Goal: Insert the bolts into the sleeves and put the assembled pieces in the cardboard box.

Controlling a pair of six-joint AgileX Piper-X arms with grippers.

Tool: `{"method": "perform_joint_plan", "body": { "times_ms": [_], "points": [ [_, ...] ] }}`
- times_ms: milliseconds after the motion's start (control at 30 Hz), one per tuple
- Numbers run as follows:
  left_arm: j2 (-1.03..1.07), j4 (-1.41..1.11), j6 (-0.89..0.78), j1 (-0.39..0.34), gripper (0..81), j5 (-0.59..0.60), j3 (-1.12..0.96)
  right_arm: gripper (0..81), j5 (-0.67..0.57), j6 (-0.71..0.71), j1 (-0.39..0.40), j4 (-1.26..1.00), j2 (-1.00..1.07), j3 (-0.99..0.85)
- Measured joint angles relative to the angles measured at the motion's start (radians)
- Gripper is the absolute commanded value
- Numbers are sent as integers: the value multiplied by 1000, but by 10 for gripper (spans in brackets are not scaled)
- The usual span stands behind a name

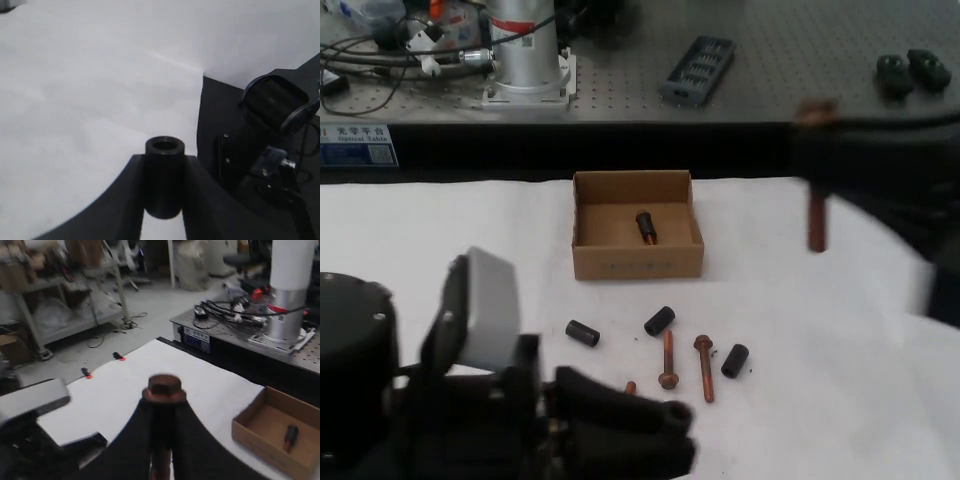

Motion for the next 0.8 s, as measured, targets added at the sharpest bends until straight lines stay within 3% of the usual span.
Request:
{"method": "perform_joint_plan", "body": {
  "times_ms": [267, 800],
  "points": [
    [95, -223, -4, -50, 6, -51, 0, 39, -111, 31, 0, -91, 33, 122],
    [95, -258, -9, -49, 6, -95, 0, 39, -207, 38, 0, -283, 199, 141]
  ]
}}
